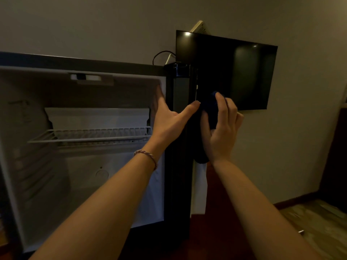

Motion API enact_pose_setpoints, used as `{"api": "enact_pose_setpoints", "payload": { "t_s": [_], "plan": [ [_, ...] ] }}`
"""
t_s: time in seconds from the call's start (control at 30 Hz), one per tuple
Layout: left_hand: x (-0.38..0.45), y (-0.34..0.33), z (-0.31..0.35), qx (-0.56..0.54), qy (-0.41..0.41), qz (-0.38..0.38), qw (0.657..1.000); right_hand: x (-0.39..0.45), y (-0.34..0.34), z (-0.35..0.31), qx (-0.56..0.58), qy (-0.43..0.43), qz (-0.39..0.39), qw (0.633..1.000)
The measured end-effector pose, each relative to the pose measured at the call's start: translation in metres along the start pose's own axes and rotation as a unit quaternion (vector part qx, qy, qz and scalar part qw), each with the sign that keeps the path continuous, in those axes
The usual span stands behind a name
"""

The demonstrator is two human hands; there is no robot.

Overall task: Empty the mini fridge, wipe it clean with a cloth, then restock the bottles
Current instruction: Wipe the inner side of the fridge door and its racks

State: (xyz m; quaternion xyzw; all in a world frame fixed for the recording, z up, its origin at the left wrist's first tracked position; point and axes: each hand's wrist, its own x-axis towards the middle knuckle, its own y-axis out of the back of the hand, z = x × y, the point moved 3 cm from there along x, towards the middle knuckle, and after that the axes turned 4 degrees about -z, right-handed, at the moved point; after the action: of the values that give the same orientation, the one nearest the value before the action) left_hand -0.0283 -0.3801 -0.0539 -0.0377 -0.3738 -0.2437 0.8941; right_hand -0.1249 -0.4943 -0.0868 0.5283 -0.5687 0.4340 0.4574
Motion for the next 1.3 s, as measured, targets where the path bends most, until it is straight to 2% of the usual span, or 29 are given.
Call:
{"api": "enact_pose_setpoints", "payload": {
  "t_s": [0.13,0.37,0.67,0.83,1.03,1.17,1.3],
  "plan": [
    [-0.001,0.000,0.000,0.008,-0.002,0.002,1.000,-0.025,-0.002,0.004,0.009,0.002,0.028,1.000],
    [-0.002,0.001,-0.001,0.009,-0.005,0.000,1.000,-0.110,-0.002,0.021,0.030,-0.037,0.013,0.999],
    [-0.003,-0.002,-0.001,-0.011,-0.013,-0.002,1.000,-0.211,0.018,0.043,0.076,-0.136,-0.115,0.981],
    [-0.005,-0.001,-0.002,-0.020,-0.014,0.003,1.000,-0.238,0.024,0.047,0.054,-0.163,-0.161,0.972],
    [-0.005,0.001,0.001,-0.010,-0.015,-0.004,1.000,-0.212,0.022,0.035,0.046,-0.139,-0.115,0.983],
    [-0.005,0.001,0.001,0.000,-0.015,-0.001,1.000,-0.145,0.011,0.022,0.021,-0.072,-0.064,0.995],
    [-0.004,0.001,0.000,-0.001,-0.012,-0.005,1.000,-0.063,0.001,0.010,0.014,-0.045,-0.024,0.999]
  ]
}}
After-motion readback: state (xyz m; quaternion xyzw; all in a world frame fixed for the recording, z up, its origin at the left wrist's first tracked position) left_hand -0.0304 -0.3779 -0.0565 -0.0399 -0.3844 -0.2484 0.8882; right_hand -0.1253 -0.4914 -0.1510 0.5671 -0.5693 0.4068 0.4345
